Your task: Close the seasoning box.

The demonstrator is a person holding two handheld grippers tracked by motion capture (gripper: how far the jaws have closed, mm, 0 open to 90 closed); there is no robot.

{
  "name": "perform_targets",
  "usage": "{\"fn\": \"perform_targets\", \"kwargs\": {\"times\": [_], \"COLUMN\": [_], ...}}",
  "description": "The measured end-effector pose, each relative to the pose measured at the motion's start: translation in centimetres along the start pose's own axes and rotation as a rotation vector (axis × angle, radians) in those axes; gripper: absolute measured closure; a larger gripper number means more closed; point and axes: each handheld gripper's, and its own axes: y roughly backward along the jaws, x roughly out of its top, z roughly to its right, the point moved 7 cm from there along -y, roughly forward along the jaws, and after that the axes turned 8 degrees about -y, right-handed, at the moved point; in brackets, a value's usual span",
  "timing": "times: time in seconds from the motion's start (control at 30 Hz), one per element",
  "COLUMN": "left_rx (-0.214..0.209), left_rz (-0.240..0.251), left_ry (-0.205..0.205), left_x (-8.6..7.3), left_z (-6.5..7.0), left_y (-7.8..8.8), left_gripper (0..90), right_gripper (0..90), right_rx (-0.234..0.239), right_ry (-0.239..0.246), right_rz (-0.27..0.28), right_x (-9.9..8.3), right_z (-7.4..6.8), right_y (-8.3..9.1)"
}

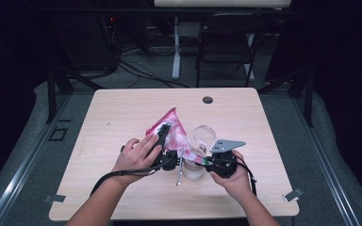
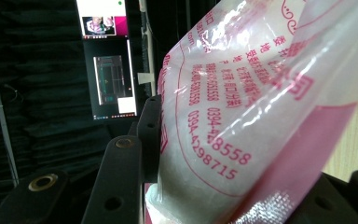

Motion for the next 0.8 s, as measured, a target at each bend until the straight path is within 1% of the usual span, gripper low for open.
{"fn": "perform_targets", "kwargs": {"times": [0.03,0.2,0.3,0.37,0.5,0.53,0.8], "left_rx": [-0.004,0.006,0.0,0.009,0.006,0.013,0.011], "left_rz": [0.001,0.003,0.005,0.006,0.008,0.008,0.008], "left_ry": [0.004,-0.002,0.003,-0.003,0.0,-0.004,-0.005], "left_x": [0.0,0.07,0.09,0.14,0.15,0.16,0.23], "left_z": [0.02,-0.25,-0.25,-0.41,-0.46,-0.56,-0.67], "left_y": [-0.01,0.05,0.05,0.1,0.1,0.13,0.1], "left_gripper": [64.2,64.3,64.3,64.3,64.4,64.4,64.4], "right_gripper": [90.0,90.0,90.0,90.0,90.0,90.0,90.0], "right_rx": [-0.001,-0.001,-0.001,-0.001,0.0,0.0,-0.002], "right_ry": [-0.001,-0.002,-0.001,-0.002,-0.003,-0.002,-0.006], "right_rz": [0.0,-0.002,0.0,-0.001,0.001,0.001,0.007], "right_x": [-0.01,-0.02,-0.02,-0.02,-0.01,-0.01,0.04], "right_z": [0.01,0.01,0.03,0.04,0.03,0.02,0.08], "right_y": [0.0,-0.02,-0.03,-0.03,0.0,0.01,0.02]}}
